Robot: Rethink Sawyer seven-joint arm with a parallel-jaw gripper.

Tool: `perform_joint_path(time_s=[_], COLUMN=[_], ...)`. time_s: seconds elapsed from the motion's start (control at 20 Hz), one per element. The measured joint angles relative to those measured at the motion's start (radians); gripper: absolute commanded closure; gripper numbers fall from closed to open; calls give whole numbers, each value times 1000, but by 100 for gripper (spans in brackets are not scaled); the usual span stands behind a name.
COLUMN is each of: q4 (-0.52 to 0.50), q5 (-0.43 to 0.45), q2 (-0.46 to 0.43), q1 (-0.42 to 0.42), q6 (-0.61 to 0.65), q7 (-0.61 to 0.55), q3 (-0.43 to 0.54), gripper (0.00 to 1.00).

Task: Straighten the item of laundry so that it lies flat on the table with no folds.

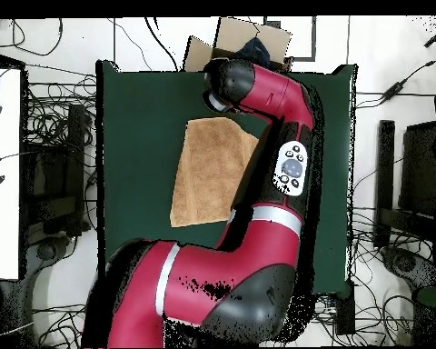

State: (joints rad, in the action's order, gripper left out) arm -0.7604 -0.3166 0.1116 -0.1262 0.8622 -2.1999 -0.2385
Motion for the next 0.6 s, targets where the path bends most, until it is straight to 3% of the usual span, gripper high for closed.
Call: perform_joint_path(time_s=[0.6], q4=[123], q5=[0], q2=[-96], q1=[7], q6=[1], q7=[0], q3=[-2], gripper=[0])
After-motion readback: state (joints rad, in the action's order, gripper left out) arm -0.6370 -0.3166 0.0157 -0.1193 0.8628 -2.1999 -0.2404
